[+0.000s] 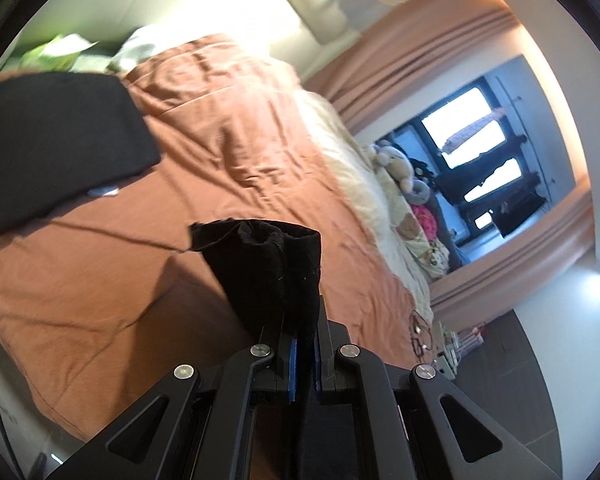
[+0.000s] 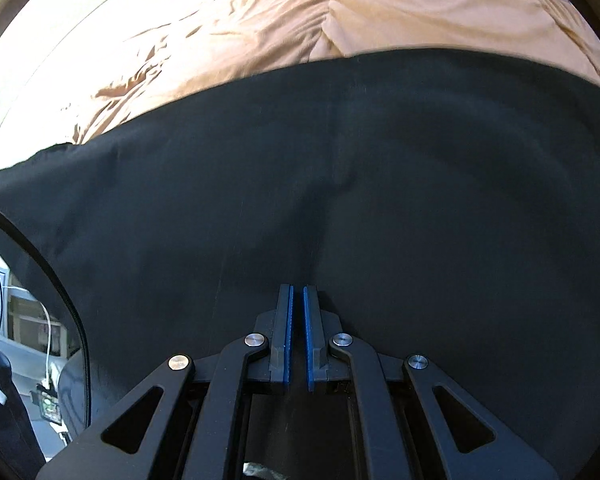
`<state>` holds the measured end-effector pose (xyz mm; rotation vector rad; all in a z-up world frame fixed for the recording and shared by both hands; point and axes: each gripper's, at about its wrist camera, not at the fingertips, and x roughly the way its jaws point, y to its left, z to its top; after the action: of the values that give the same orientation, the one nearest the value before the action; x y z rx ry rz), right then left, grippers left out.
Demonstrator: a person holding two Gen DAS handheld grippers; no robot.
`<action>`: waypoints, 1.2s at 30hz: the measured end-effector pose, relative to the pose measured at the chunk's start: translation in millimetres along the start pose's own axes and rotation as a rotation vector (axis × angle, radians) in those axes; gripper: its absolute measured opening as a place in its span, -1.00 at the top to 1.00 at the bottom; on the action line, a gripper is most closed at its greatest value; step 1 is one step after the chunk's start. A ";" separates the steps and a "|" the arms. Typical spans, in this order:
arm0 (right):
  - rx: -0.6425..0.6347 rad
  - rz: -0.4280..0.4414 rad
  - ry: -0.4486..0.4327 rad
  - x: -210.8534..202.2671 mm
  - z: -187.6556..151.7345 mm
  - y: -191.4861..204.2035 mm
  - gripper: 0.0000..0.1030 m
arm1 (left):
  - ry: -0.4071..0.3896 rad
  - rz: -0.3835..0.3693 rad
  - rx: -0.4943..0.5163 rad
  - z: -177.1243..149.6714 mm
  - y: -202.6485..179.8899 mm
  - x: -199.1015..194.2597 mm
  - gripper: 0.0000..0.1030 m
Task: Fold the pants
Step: 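Lift the black trousers off the bed with both tools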
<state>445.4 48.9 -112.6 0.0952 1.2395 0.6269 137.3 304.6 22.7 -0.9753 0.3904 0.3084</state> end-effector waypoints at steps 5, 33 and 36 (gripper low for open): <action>-0.013 0.023 0.004 -10.1 -22.8 4.7 0.97 | 0.009 -0.047 0.071 3.5 -45.8 0.5 0.89; 0.145 0.116 -0.424 -222.9 -74.7 -119.2 0.01 | 0.131 -0.262 0.431 -49.7 -329.5 20.7 0.89; 0.181 0.116 -0.469 -239.6 -89.2 -136.3 0.01 | 0.153 -0.289 0.451 -63.2 -352.6 24.1 0.89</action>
<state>375.1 -205.7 6.4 0.4434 0.8359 0.5503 296.3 67.2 240.2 -0.6004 0.4283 -0.1171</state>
